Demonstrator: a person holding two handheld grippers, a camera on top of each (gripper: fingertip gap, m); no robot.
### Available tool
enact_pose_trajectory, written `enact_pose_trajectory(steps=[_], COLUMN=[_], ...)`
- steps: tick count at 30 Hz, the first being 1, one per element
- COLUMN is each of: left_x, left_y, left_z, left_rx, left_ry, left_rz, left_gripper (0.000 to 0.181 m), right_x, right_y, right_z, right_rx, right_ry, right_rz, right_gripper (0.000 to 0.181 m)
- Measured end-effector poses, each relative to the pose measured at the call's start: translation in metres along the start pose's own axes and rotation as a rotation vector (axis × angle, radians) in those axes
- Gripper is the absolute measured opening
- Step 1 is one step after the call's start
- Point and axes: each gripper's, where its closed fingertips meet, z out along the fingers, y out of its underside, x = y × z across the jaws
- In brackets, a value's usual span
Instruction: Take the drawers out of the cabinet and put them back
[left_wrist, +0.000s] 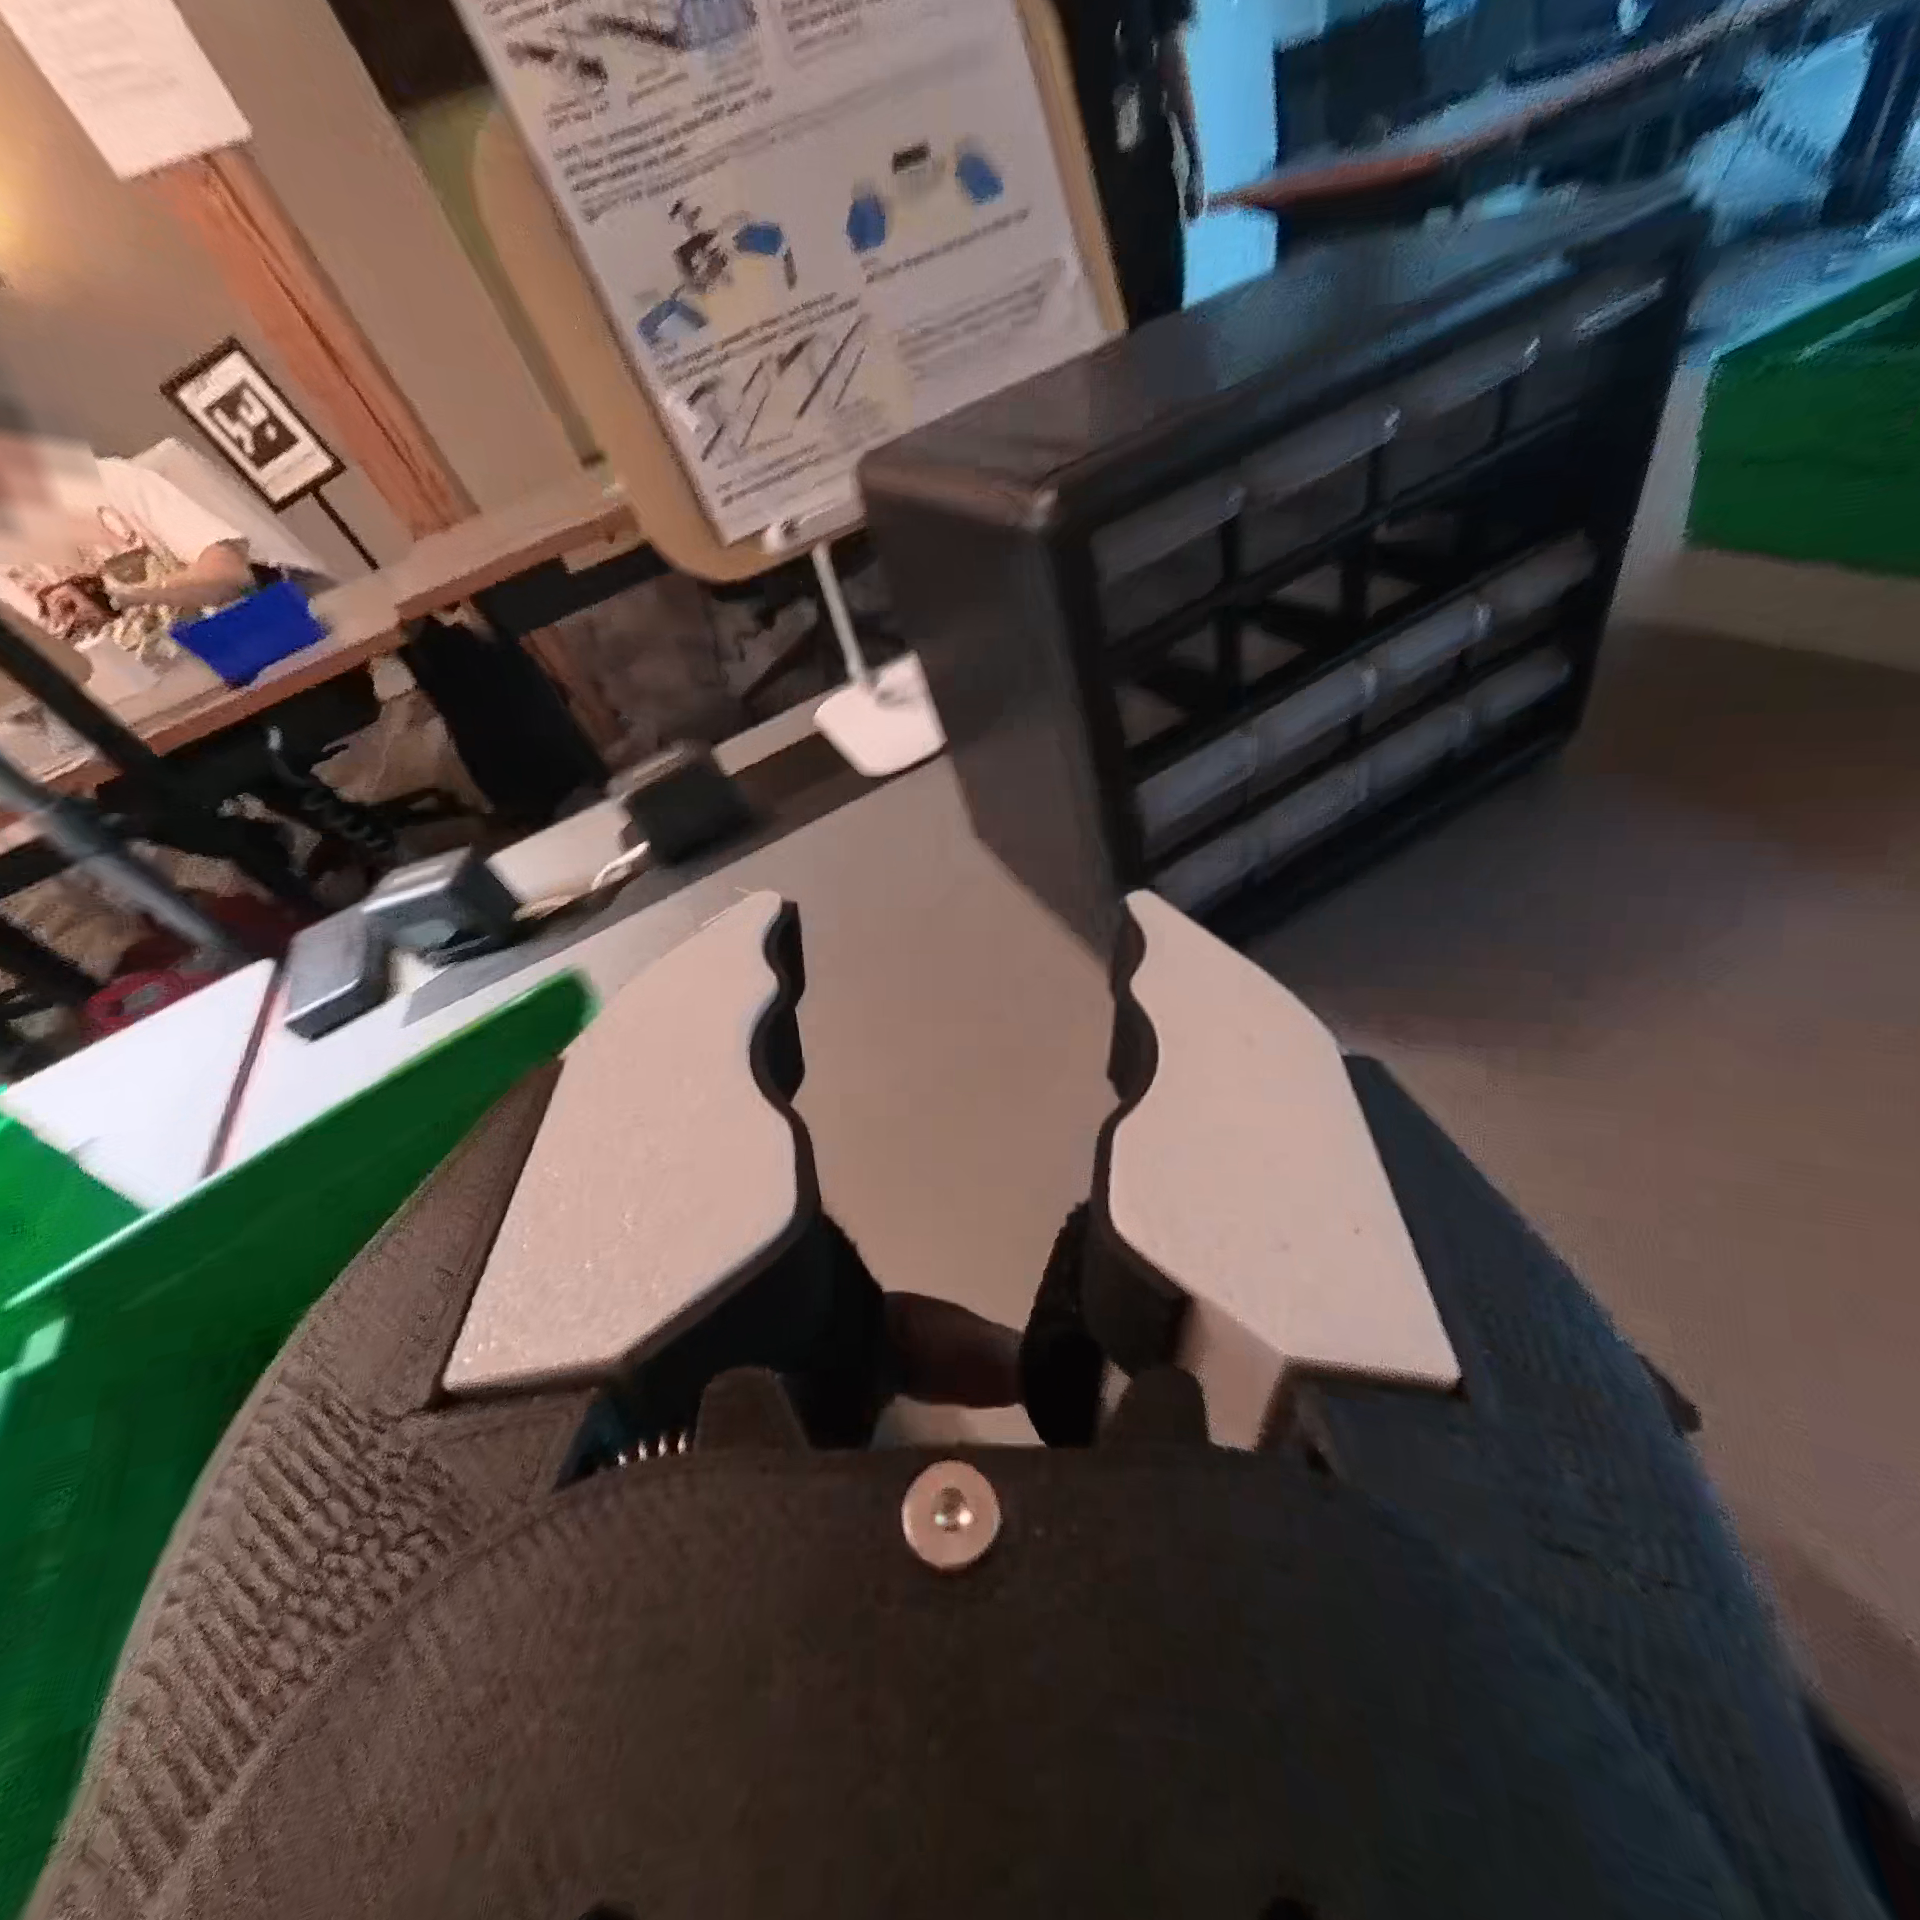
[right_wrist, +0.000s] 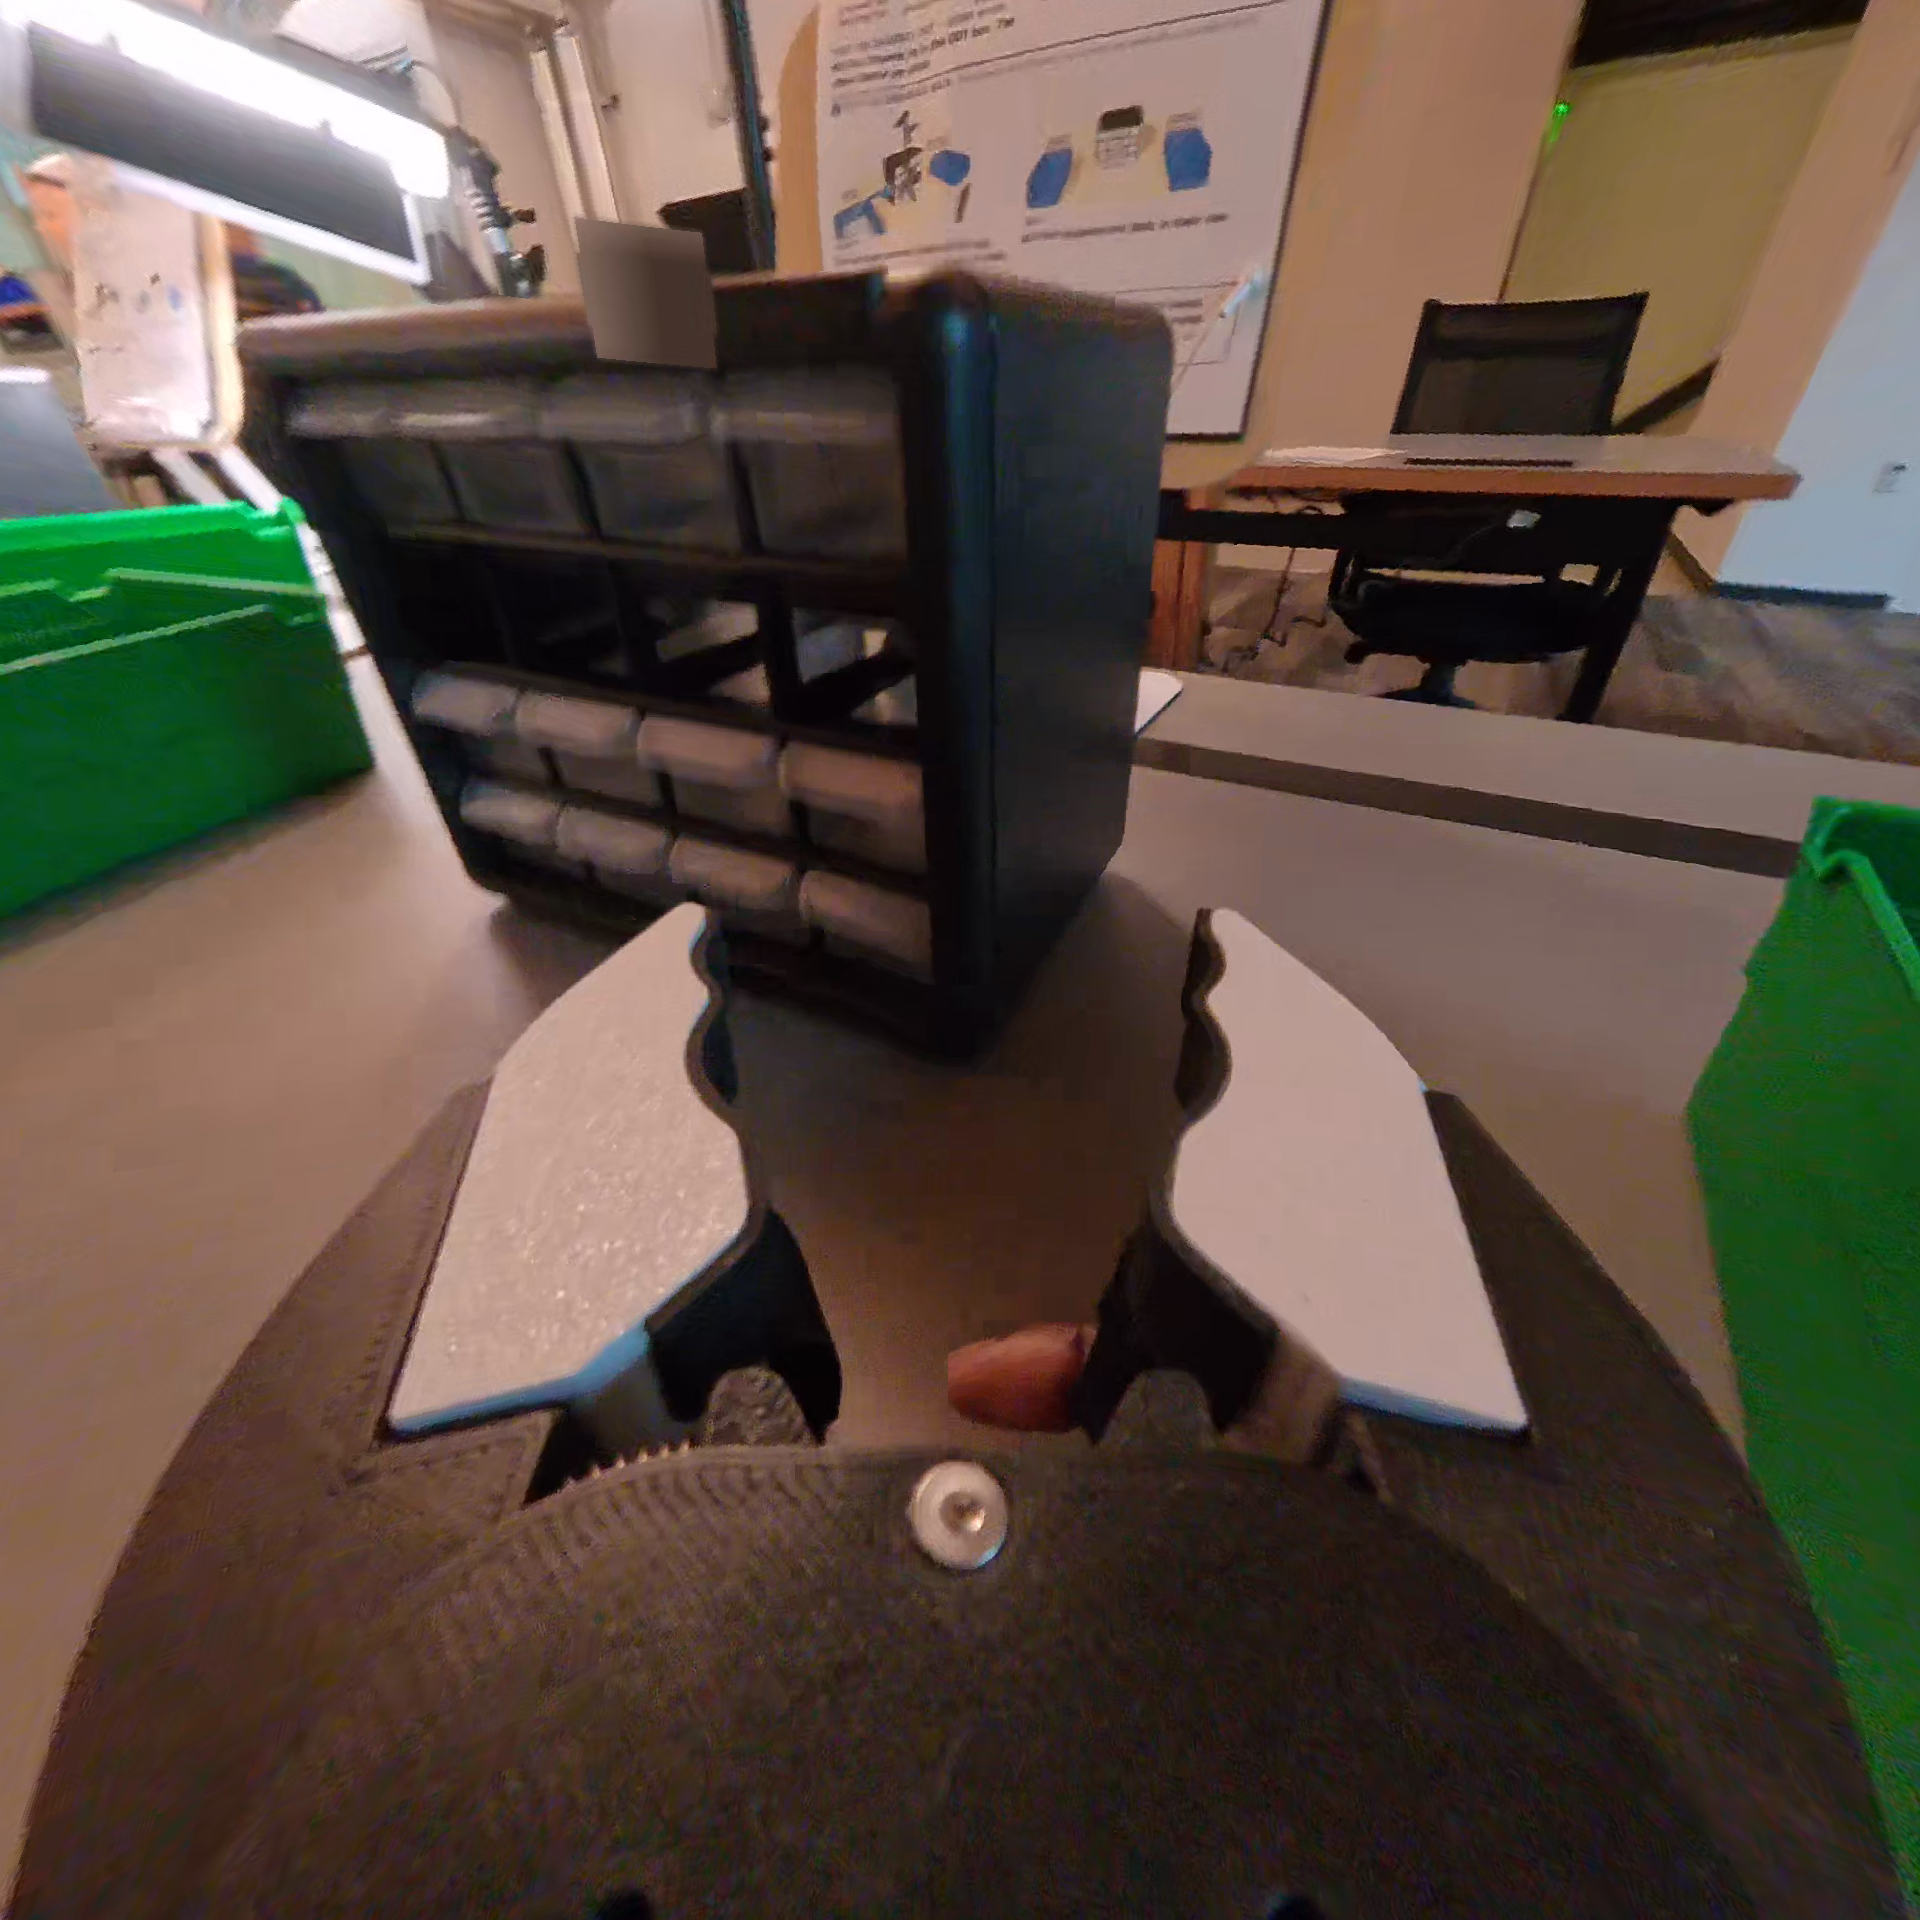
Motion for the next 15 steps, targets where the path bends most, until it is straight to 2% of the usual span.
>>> enact_pose_trajectory(steps=[2,4,6,9,12,15], left_x=[-0.041,-0.085,-0.116,-0.171,-0.203,-0.207], left_y=[0.014,0.039,0.07,0.118,0.159,0.177], left_z=[-0.022,-0.032,-0.033,-0.028,-0.022,-0.002], left_rx=[-0.09,-0.225,-0.394,-0.657,-0.896,-0.958], left_ry=[-0.03,-0.049,0.018,0.035,0.101,0.206], left_rz=[0.01,0.007,0.014,0.111,0.217,0.247], left_gripper=[0.057,0.057,0.056,0.056,0.055,0.057], right_x=[-0.005,-0.006,-0.006,-0.009,-0.012,-0.012], right_y=[0.008,-0.001,-0.007,0.001,0.005,0.005], right_z=[-0.015,-0.023,-0.024,-0.018,-0.017,-0.017], right_rx=[0.005,0.068,0.098,0.074,0.061,0.068], right_ry=[-0.044,-0.065,-0.076,-0.111,-0.122,-0.123], right_rz=[-0.008,-0.006,0.006,0.055,0.034,0.036], right_gripper=[0.089,0.088,0.086,0.086,0.086,0.086])
